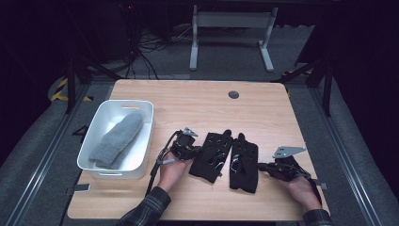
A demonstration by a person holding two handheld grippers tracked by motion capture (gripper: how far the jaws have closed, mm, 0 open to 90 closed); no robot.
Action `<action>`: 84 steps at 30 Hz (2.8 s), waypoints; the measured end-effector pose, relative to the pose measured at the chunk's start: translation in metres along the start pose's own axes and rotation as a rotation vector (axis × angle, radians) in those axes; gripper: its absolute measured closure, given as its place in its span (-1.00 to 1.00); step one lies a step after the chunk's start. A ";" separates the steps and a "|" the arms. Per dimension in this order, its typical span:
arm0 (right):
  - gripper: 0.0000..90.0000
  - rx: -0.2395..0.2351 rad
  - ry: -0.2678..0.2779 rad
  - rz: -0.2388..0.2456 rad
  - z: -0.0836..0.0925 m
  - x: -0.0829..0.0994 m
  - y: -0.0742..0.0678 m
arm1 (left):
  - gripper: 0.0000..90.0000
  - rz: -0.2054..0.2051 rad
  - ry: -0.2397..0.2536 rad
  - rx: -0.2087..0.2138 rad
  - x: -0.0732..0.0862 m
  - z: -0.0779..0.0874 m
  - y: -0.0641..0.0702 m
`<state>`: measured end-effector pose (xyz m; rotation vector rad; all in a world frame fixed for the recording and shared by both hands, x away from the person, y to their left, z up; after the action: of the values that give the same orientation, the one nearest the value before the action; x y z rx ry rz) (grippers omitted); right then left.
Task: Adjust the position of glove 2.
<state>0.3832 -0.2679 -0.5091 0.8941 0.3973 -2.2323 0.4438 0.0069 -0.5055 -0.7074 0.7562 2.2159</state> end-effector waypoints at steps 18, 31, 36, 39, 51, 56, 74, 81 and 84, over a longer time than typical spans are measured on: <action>1.00 -0.029 0.012 0.013 -0.010 -0.012 -0.010 | 0.95 -0.035 0.118 0.146 -0.032 0.023 0.026; 1.00 -0.051 0.023 0.007 -0.024 -0.022 -0.016 | 0.95 -0.095 0.131 0.216 -0.055 0.024 0.051; 1.00 -0.046 0.015 0.023 -0.029 -0.027 -0.020 | 0.95 -0.111 0.115 0.226 -0.057 0.019 0.059; 1.00 -0.042 0.018 0.029 -0.033 -0.030 -0.021 | 0.95 -0.113 0.106 0.235 -0.057 0.015 0.063; 1.00 -0.047 0.027 0.043 -0.046 -0.043 -0.028 | 0.95 -0.118 0.066 0.254 -0.054 -0.009 0.074; 1.00 -0.051 0.032 0.048 -0.048 -0.046 -0.030 | 0.95 -0.113 0.046 0.261 -0.051 -0.020 0.078; 0.89 0.028 0.072 0.026 -0.039 -0.049 -0.015 | 0.55 -0.135 -0.050 0.262 -0.034 -0.050 0.084; 0.10 0.178 0.097 -0.023 -0.022 -0.038 0.017 | 0.64 -0.184 -0.056 0.240 -0.034 -0.032 0.087; 0.04 0.195 0.093 -0.044 -0.018 -0.033 0.025 | 0.88 -0.185 -0.068 0.260 -0.031 -0.031 0.089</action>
<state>0.4270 -0.2603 -0.4997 1.1037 0.2465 -2.3045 0.4056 -0.0807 -0.4782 -0.5465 0.8875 1.9217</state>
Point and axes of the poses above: each handheld gripper's, and its own axes: z roughly backward along the jaws, x roughly out of its underside, y roughly to its right, the point moved 7 cm from there along -z, roughly forward along the jaws, and after that the axes turned 4 degrees about x, right-handed, at the moved point
